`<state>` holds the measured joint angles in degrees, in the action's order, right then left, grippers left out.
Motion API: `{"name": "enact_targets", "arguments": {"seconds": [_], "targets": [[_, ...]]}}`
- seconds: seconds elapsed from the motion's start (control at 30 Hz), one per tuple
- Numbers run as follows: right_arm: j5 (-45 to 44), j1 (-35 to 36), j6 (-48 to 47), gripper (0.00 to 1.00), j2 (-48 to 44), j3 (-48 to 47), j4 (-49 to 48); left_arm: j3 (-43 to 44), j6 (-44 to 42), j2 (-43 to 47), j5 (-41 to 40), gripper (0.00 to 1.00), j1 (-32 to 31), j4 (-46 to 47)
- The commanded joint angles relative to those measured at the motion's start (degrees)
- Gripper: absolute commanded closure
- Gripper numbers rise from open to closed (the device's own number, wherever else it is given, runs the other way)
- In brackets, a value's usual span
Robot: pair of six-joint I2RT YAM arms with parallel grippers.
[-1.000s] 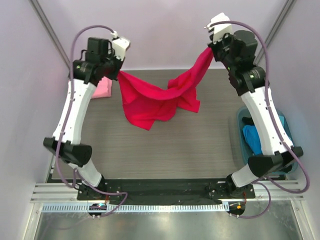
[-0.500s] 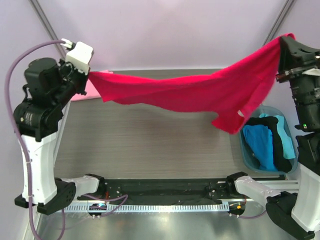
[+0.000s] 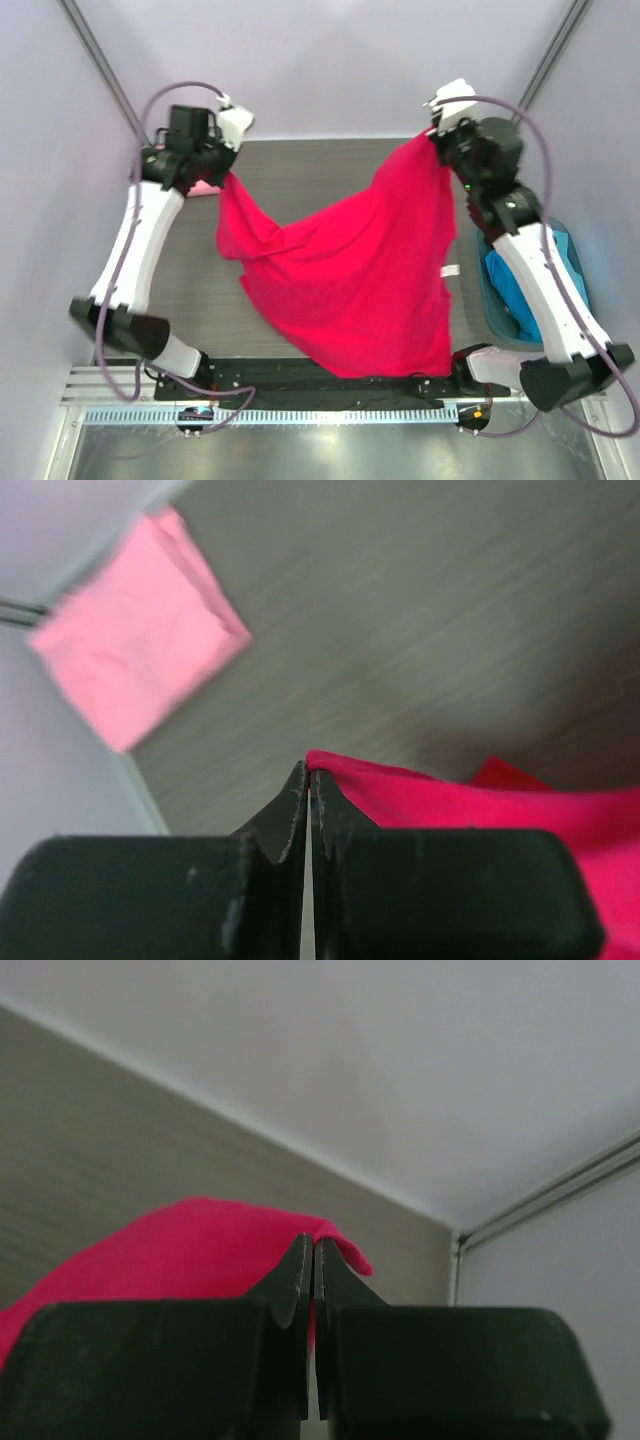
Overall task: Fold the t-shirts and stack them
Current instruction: Flatten the tshirt out
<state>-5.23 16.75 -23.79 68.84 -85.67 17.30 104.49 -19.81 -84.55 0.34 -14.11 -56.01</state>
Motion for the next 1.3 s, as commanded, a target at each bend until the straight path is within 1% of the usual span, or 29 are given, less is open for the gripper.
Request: {"name": "enact_targets", "arguments": {"seconds": [0.0,0.07,0.1,0.2,0.23,0.3,0.4,0.47,0.5,0.57,0.63,0.67,0.7,0.73,0.77,0.8,0.87,0.93,0.97,1.0,1.1,1.23,1.27], "targets": [[-4.0,-0.4,-2.0,0.99,2.6,6.6,-9.4,-3.5,1.0,-7.3,4.1,1.00,0.3,4.1],[-5.2,-1.8,-2.3,0.99,5.5,8.8,-11.2,-2.3,1.4,-11.8,4.1,1.00,0.7,5.2],[-5.7,-2.5,-2.3,0.99,8.4,9.0,-12.1,-1.4,1.6,-15.7,4.2,1.00,0.9,5.4],[-7.9,-5.0,-0.8,0.99,12.4,7.4,-12.0,3.8,3.1,-22.0,3.6,1.00,1.9,4.9],[-8.5,-5.5,-0.2,0.99,13.6,6.1,-11.5,4.6,3.5,-22.7,3.4,1.00,2.2,4.7],[-7.9,-6.2,0.9,0.99,13.6,5.3,-11.1,4.9,4.8,-22.8,3.5,1.00,2.8,5.5],[-6.9,-6.3,1.2,0.99,12.0,4.7,-11.9,4.5,6.6,-20.3,3.0,1.00,3.0,7.1],[-5.6,-6.3,1.0,0.99,10.4,3.7,-11.1,4.6,6.6,-15.8,4.7,1.00,3.1,6.7],[-5.0,-6.3,1.0,0.99,9.4,3.6,-10.5,4.6,6.6,-15.8,4.8,1.00,3.2,6.7],[-2.9,-6.3,0.7,0.99,6.3,4.2,-8.8,2.3,5.0,-11.5,7.5,1.00,3.1,5.7],[-0.8,-6.3,1.5,0.99,4.6,4.8,-3.7,-2.3,3.5,-8.6,9.3,1.00,3.1,4.4],[0.4,-6.3,2.2,0.99,3.9,5.9,-1.7,-4.4,3.4,-6.8,11.7,1.00,3.1,3.6],[3.4,-6.3,2.9,0.99,2.2,6.9,1.9,-6.3,3.2,-6.2,12.7,1.00,3.1,1.6],[4.5,-6.3,3.5,0.99,1.1,8.2,3.3,-8.2,3.0,-5.8,13.9,1.00,3.0,0.6],[7.4,-6.2,4.3,0.99,0.3,11.5,4.6,-12.8,2.9,-5.3,15.3,1.00,2.9,-0.2],[11.2,-6.2,4.3,0.99,-1.8,13.3,6.2,-14.7,3.4,-5.3,15.9,1.00,2.9,-1.6],[13.7,-5.8,4.9,0.99,-3.3,18.0,7.5,-21.0,5.1,-5.0,18.1,1.00,3.0,-2.4],[15.4,-5.2,5.0,0.99,-4.9,20.2,9.1,-25.0,5.9,-4.2,20.1,1.00,2.9,-2.0],[15.4,-4.8,4.9,0.99,-5.6,21.9,9.3,-28.7,6.4,-3.7,20.7,1.00,2.9,-1.3],[15.3,-4.6,5.2,0.99,-6.0,22.7,9.6,-29.9,7.3,-2.7,20.7,1.00,2.9,0.5],[14.5,-4.5,5.8,0.99,-6.8,24.6,10.1,-32.4,7.9,-2.2,20.1,1.00,2.9,2.0],[13.6,-4.5,5.4,0.99,-7.1,25.3,10.5,-31.4,7.6,-2.5,18.7,1.00,2.9,1.9],[12.1,-4.5,5.6,0.99,-7.1,25.1,10.3,-30.8,7.4,-2.5,18.4,1.00,2.9,1.6]]}}
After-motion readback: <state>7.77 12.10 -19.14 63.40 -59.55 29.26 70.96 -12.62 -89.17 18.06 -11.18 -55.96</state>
